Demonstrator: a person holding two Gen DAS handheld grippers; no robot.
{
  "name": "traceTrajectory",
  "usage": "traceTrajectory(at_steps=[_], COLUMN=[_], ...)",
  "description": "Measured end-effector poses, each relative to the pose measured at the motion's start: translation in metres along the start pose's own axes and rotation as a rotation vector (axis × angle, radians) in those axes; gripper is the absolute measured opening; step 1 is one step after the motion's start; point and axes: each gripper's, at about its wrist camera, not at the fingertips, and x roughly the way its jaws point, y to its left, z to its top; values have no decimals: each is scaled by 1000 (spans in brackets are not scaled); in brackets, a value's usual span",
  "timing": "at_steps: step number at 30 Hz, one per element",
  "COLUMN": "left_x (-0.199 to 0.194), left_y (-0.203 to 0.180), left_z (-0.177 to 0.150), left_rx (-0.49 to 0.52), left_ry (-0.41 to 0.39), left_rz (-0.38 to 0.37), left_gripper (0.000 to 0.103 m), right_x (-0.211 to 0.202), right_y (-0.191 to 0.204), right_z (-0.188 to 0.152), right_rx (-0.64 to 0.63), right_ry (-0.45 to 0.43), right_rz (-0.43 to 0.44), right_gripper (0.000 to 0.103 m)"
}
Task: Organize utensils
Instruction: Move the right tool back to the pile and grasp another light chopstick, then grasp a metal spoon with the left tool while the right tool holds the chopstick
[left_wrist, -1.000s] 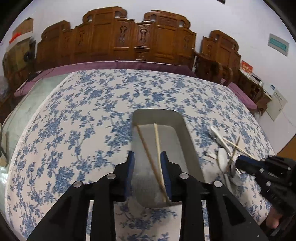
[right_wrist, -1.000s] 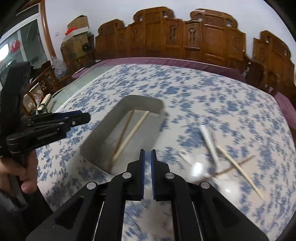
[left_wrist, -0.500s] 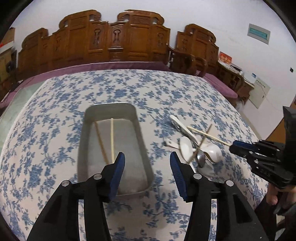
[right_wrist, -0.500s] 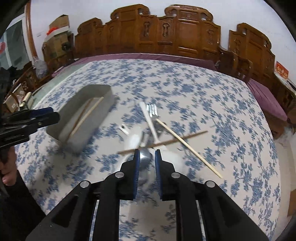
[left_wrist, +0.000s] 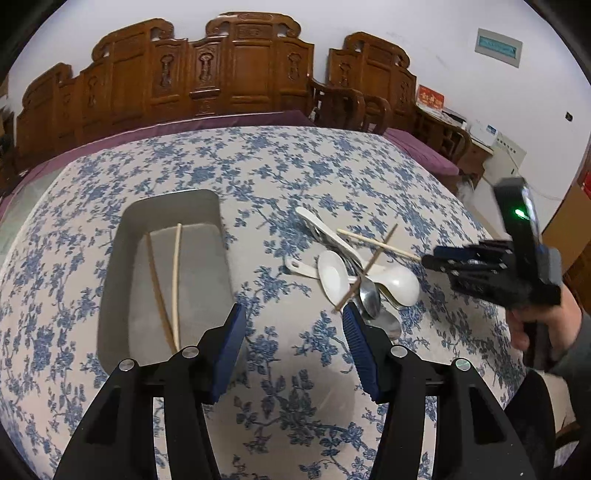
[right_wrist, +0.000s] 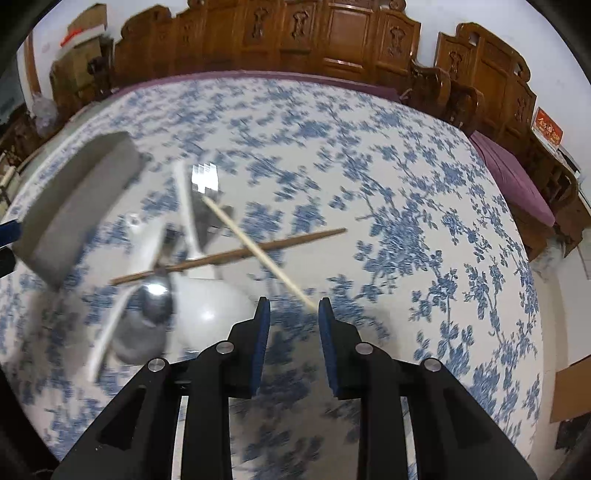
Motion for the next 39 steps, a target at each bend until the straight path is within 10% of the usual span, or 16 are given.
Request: traceTrajectory(at_steps=[12,19,39], left_x=[17,24,49], left_y=[-21,-28,-50], left_z=[-11,-17,4], left_rx=[51,77,80], left_ry=[37,50,96], left_rz=[-19,-11,-13], left_gripper=[52,52,48], right_x=[34,30,-76], right_y=[-11,-5,-5], right_z=[13,8,-44], right_rx=[-75,-128,50], right_ry=[85,93,-85], right_rz=[39,61,145], right_gripper=[28,6,6])
